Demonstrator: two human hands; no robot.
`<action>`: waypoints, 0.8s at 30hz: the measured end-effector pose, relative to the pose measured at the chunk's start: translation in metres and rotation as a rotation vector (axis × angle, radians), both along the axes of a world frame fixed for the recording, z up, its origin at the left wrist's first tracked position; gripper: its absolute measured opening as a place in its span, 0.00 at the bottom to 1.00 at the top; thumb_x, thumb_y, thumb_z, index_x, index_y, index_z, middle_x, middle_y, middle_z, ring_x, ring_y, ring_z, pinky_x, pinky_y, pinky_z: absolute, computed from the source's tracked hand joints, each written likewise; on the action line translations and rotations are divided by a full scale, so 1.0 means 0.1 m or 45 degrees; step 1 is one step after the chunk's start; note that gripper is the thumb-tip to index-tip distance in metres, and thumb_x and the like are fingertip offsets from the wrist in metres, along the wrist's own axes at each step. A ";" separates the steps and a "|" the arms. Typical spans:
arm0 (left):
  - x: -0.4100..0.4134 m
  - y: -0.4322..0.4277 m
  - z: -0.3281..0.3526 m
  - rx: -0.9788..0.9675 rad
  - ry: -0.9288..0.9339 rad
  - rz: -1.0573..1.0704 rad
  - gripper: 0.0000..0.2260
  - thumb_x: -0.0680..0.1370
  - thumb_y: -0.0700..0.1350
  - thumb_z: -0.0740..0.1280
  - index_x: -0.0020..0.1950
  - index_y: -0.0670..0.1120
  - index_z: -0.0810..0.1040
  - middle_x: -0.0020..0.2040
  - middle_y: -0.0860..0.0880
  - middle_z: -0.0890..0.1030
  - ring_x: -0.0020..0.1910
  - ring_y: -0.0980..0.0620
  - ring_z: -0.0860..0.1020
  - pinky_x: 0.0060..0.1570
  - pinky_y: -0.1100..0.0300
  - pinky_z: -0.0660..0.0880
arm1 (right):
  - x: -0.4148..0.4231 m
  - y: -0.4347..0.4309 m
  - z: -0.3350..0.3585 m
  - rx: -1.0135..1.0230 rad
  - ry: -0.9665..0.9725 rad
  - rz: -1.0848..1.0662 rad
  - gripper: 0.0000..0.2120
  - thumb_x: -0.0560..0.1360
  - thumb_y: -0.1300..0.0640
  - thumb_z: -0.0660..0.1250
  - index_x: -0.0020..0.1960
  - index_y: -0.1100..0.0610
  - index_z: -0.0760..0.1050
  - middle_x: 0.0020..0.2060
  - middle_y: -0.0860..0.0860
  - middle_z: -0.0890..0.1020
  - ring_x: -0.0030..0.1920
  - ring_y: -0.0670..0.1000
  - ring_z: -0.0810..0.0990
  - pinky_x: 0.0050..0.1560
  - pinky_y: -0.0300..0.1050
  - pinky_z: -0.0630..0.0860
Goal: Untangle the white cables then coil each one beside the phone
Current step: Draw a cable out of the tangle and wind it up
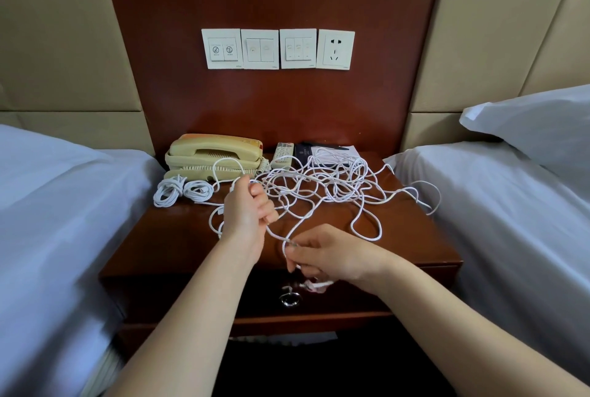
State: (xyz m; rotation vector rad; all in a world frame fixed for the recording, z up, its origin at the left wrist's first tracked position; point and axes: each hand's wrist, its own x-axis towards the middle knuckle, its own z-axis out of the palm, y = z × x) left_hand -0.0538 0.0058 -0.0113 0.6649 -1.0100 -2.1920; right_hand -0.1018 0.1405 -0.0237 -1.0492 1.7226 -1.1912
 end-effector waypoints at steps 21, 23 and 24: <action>-0.04 0.21 -0.13 -0.724 -0.521 -0.543 0.14 0.78 0.38 0.54 0.32 0.41 0.68 0.20 0.49 0.68 0.16 0.55 0.65 0.22 0.67 0.63 | -0.15 0.14 0.22 -0.253 1.249 -0.050 0.08 0.77 0.58 0.64 0.41 0.55 0.79 0.26 0.42 0.72 0.31 0.41 0.71 0.35 0.32 0.65; -0.02 0.28 -0.11 -0.696 -0.465 -0.735 0.15 0.80 0.40 0.52 0.34 0.43 0.67 0.21 0.50 0.66 0.17 0.56 0.62 0.21 0.67 0.62 | -0.23 0.13 0.20 -0.276 1.227 -0.144 0.08 0.77 0.58 0.64 0.41 0.55 0.79 0.30 0.44 0.77 0.33 0.43 0.74 0.37 0.37 0.69; -0.01 0.31 -0.09 -0.659 -0.435 -0.806 0.16 0.81 0.43 0.50 0.34 0.44 0.66 0.22 0.51 0.65 0.18 0.56 0.60 0.21 0.67 0.60 | -0.26 0.12 0.19 -0.276 1.205 -0.185 0.08 0.77 0.57 0.64 0.41 0.55 0.79 0.31 0.45 0.78 0.34 0.44 0.75 0.39 0.40 0.70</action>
